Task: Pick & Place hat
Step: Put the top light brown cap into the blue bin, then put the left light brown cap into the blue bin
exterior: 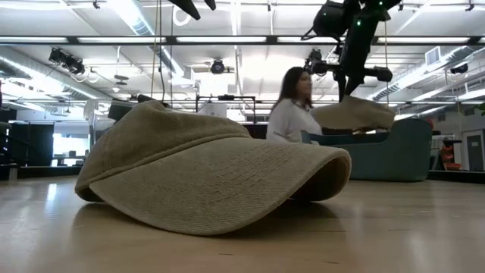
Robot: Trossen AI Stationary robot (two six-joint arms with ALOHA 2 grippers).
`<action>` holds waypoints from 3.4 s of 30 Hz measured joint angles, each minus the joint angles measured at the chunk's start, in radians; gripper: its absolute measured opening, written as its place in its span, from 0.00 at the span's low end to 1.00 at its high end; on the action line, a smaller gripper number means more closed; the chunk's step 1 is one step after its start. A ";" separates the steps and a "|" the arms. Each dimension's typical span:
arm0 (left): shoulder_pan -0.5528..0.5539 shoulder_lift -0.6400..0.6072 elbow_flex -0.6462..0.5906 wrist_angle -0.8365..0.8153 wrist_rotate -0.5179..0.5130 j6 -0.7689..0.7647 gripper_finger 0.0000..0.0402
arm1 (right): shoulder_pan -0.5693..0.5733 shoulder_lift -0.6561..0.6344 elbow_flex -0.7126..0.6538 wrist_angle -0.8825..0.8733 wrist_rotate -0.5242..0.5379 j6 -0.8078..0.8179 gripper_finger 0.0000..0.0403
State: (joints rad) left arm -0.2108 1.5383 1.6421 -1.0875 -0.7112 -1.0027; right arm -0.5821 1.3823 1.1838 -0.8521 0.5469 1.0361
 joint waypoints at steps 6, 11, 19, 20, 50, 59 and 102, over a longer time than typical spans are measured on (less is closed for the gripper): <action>-0.001 0.000 0.000 0.023 0.001 0.001 0.44 | 0.033 0.001 -0.140 0.108 -0.018 0.111 0.02; -0.001 0.000 0.000 0.022 0.001 0.004 0.44 | 0.034 0.002 -0.212 0.199 -0.013 0.184 0.02; -0.001 0.000 0.000 0.021 0.001 0.004 0.44 | 0.007 0.002 -0.263 0.243 -0.028 0.182 0.03; -0.001 0.000 0.000 0.021 0.001 0.004 0.44 | 0.005 0.002 -0.263 0.243 -0.040 0.175 0.04; -0.056 0.000 0.000 0.021 0.233 0.045 0.44 | 0.313 -0.214 -0.098 0.346 -0.382 -0.680 0.38; -0.198 0.025 0.001 0.019 0.274 -0.007 0.44 | 0.482 -0.236 -0.098 0.372 -0.521 -0.855 0.38; -0.174 0.539 0.001 0.133 0.744 0.178 0.27 | 0.635 -0.230 -0.098 0.384 -0.476 -0.955 0.66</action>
State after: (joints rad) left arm -0.3843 2.0778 1.6427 -0.9543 0.0330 -0.8252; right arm 0.0525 1.1522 1.0863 -0.4681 0.0704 0.0814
